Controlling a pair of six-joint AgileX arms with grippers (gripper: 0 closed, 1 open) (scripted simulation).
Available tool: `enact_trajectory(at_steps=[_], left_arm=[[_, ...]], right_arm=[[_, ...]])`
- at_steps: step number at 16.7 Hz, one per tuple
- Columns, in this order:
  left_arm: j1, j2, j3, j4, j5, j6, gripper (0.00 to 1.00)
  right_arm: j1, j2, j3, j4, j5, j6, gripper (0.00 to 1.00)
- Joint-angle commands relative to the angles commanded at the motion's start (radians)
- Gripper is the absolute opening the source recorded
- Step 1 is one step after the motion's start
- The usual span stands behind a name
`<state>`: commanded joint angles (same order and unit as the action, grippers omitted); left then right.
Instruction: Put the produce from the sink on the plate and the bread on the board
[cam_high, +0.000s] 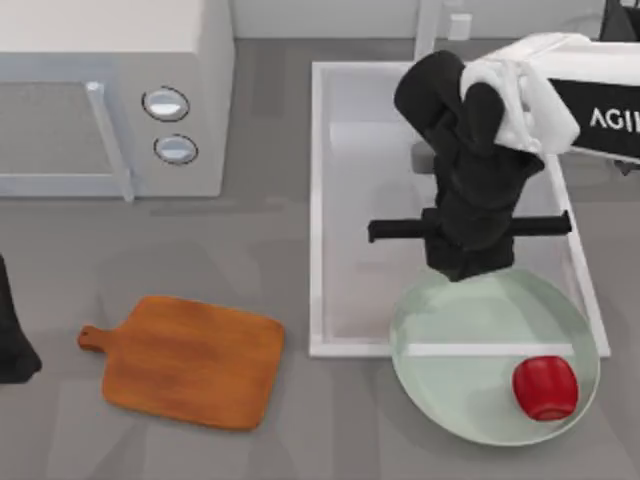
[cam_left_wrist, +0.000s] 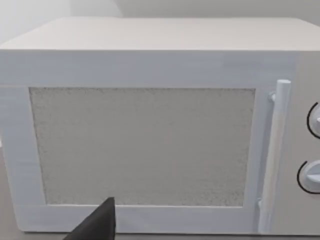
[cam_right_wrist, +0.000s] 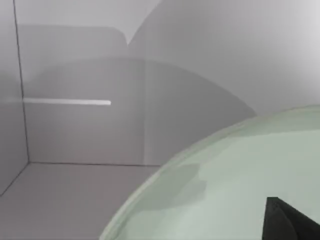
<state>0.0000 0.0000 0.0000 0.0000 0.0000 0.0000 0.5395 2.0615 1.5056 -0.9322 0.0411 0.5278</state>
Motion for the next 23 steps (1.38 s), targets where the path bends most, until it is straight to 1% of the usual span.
enact_trajectory(at_steps=[3,6,12,17,23], left_arm=[[0.000,0.000,0.000,0.000,0.000,0.000,1.00],[0.000,0.000,0.000,0.000,0.000,0.000,1.00],[0.000,0.000,0.000,0.000,0.000,0.000,1.00],[0.000,0.000,0.000,0.000,0.000,0.000,1.00],[0.000,0.000,0.000,0.000,0.000,0.000,1.00]], right_arm=[[-0.001,-0.038,0.099,-0.154,0.000,-0.002,0.00],[-0.003,-0.068,0.166,-0.237,-0.001,-0.004,0.00],[-0.001,-0.076,0.178,-0.249,-0.001,-0.004,0.00],[-0.001,-0.158,0.220,-0.299,-0.002,-0.005,0.00],[0.000,-0.225,0.202,-0.323,-0.010,-0.002,0.00]])
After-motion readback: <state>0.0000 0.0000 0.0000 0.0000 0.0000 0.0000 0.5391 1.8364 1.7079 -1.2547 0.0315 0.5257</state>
